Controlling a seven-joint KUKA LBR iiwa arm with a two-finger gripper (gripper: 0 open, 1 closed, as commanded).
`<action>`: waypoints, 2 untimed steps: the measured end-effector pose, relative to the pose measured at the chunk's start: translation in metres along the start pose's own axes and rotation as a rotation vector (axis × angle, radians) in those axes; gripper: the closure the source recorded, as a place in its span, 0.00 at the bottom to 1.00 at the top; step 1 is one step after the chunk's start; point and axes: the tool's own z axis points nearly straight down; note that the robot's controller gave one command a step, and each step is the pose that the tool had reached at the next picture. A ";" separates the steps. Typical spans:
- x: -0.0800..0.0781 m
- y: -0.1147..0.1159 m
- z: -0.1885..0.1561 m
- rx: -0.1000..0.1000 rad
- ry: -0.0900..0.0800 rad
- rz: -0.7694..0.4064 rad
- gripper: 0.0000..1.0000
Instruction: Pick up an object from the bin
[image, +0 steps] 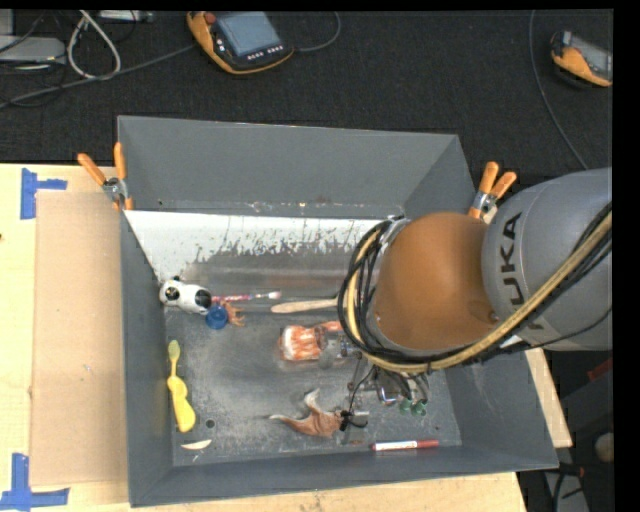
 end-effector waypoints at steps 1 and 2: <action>-0.002 0.000 -0.003 -0.001 -0.007 0.004 0.00; -0.001 -0.014 0.073 0.000 -0.009 -0.075 0.00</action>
Offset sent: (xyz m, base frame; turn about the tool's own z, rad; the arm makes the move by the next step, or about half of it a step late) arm -0.0010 -0.0198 -0.1038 -0.1040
